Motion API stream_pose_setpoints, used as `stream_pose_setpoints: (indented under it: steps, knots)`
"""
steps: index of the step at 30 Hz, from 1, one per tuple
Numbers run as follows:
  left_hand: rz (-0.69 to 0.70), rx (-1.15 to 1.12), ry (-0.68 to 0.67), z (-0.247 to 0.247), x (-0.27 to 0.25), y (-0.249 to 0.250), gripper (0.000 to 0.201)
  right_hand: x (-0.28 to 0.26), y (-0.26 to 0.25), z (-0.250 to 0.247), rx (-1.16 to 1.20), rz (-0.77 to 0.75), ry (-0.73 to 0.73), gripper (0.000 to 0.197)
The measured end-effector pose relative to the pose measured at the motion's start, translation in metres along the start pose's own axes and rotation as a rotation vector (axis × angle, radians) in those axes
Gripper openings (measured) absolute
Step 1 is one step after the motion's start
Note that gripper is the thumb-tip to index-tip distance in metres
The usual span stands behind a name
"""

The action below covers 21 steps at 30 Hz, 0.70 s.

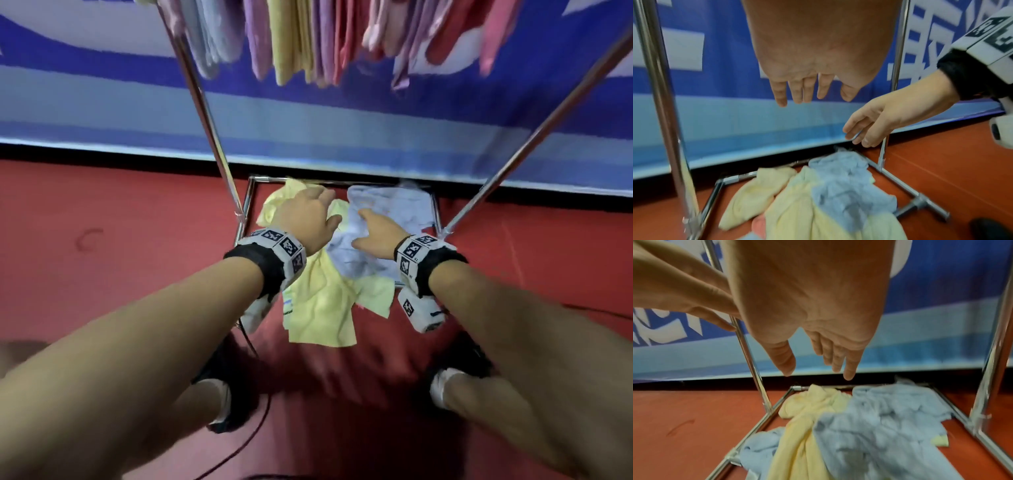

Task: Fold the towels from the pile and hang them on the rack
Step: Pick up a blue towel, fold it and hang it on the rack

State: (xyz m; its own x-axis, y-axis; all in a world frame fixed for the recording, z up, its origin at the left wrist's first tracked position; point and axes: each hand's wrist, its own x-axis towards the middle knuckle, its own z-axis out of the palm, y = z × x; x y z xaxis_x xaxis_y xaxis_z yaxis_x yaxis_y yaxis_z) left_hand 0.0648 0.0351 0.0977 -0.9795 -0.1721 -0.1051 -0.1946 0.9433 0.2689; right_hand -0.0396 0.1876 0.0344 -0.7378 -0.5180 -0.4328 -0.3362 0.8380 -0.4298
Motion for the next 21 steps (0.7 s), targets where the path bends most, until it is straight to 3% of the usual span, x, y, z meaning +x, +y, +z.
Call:
stream_pose_setpoints:
  steps: [5,9,14,18,21]
  knots:
    - [-0.072,-0.019,-0.047,0.086,0.027,-0.04,0.064,0.058,0.031,0.064,-0.017,0.063,-0.103,0.07]
    - [-0.109,-0.042,-0.118,0.128,0.049,-0.061,0.063,0.098,0.049,0.09,-0.099,0.094,-0.147,0.068]
    - [-0.168,-0.071,-0.202,0.154,0.062,-0.074,0.059,0.125,0.072,0.111,-0.276,0.075,-0.053,0.091]
    - [-0.169,-0.054,-0.233,0.156,0.059,-0.074,0.062,0.123,0.069,0.101,-0.386,-0.029,-0.019,0.034]
    - [-0.148,-0.074,-0.24,0.147,0.059,-0.066,0.07,0.103,0.07,0.085,-0.299,-0.08,0.105,0.025]
